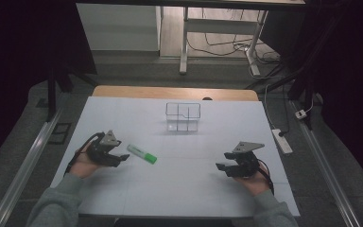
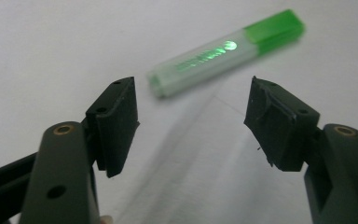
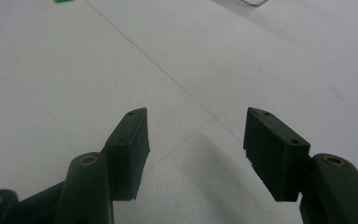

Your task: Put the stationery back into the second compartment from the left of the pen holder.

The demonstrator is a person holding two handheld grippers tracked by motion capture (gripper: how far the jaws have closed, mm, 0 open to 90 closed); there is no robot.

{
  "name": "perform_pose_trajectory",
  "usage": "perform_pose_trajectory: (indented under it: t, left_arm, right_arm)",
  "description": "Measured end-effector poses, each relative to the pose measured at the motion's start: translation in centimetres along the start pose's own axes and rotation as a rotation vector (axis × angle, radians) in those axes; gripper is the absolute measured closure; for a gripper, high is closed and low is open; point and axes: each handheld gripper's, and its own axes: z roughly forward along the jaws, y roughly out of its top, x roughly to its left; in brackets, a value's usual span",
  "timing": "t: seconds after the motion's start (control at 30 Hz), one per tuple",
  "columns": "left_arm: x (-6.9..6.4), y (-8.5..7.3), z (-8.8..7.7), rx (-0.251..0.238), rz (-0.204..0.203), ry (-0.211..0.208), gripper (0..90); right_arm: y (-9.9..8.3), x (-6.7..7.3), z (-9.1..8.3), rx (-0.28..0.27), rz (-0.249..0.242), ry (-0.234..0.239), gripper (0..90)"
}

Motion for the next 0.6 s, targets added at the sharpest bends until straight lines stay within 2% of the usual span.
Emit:
perform_pose_trajectory:
  t: [0.03,0.17,0.33,0.37,0.6]
  left_arm:
    - [0.0,0.0,0.0,0.000,0.000,0.000,36.4]
    - [1.3,0.2,0.7,0.010,-0.047,0.015,43.5]
    - [2.4,0.6,1.8,0.024,-0.069,0.023,51.6]
    - [2.5,0.7,2.0,0.028,-0.073,0.026,58.5]
    - [3.1,0.8,3.5,0.070,-0.088,0.013,85.1]
  right_arm:
    - [0.0,0.0,0.0,0.000,0.000,0.000,40.3]
    - [0.0,0.0,0.0,0.003,-0.001,0.000,40.2]
    - [0.0,0.0,0.1,0.005,-0.001,0.000,40.2]
    - [0.0,0.0,0.1,0.005,-0.003,-0.002,40.2]
    - [0.0,0.0,0.1,0.007,-0.002,-0.004,40.1]
